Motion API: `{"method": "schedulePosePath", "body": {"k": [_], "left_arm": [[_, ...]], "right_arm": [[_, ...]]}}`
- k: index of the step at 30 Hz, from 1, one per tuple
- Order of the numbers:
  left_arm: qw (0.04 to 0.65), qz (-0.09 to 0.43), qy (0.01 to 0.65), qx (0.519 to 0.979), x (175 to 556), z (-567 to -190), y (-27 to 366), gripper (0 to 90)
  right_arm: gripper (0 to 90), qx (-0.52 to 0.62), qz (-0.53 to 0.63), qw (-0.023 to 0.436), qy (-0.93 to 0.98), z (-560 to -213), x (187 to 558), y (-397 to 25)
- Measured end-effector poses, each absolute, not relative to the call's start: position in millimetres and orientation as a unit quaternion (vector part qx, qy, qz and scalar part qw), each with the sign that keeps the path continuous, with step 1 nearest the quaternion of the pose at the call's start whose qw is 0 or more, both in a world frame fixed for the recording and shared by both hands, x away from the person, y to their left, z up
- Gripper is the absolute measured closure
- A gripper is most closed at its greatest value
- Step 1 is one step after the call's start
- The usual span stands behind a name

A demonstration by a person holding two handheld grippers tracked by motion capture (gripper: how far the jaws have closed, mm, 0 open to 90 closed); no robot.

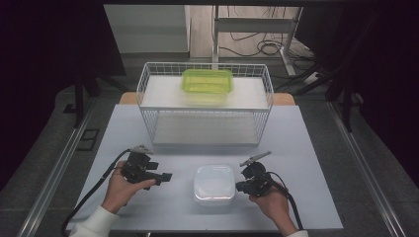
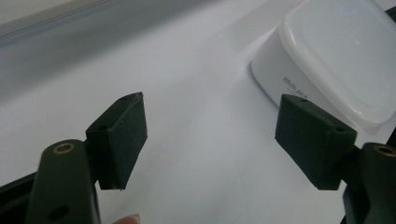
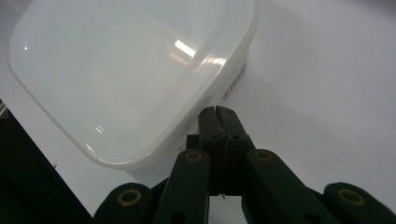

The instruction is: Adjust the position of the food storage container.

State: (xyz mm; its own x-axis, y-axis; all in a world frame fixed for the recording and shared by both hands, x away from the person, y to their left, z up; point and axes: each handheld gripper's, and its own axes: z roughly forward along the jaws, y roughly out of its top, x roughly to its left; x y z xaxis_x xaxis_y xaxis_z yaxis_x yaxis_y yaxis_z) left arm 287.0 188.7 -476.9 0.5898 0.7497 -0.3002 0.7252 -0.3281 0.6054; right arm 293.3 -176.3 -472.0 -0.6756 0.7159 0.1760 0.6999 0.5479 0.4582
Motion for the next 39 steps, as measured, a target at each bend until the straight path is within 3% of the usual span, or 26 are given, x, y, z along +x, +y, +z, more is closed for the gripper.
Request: {"method": "schedulePosePath", "body": {"k": [9,17,20,21,22,23,24,29,33,39], "left_arm": [[0.366,0.018,0.458,0.81,288,-476,191,24.5],[0.384,0.034,0.478,0.789,285,-471,196,25.4],[0.4,0.034,0.482,0.779,284,-467,198,25.6],[0.405,0.031,0.484,0.775,284,-466,198,25.6],[0.407,0.029,0.484,0.774,284,-465,198,25.6],[0.413,0.021,0.484,0.771,283,-465,198,25.6],[0.413,0.021,0.484,0.771,283,-465,198,25.6],[0.424,-0.001,0.486,0.764,283,-465,195,25.0],[0.439,-0.019,0.485,0.756,282,-464,195,24.9],[0.449,-0.029,0.484,0.751,281,-463,195,24.9]], "right_arm": [[89.3,0.381,0.267,0.014,0.885,-473,296,-152],[88.6,0.392,0.302,0.035,0.868,-459,295,-170],[78.5,0.395,0.323,0.051,0.858,-449,293,-179],[68.4,0.401,0.342,0.055,0.848,-445,293,-186],[68.4,0.401,0.342,0.055,0.848,-445,293,-186],[56.8,0.409,0.364,0.05,0.835,-442,293,-192],[56.8,0.409,0.364,0.05,0.835,-442,293,-192],[35.8,0.425,0.418,0.005,0.802,-442,295,-202],[30.7,0.425,0.439,-0.025,0.791,-444,296,-207],[29.8,0.419,0.452,-0.045,0.786,-446,296,-208]]}}
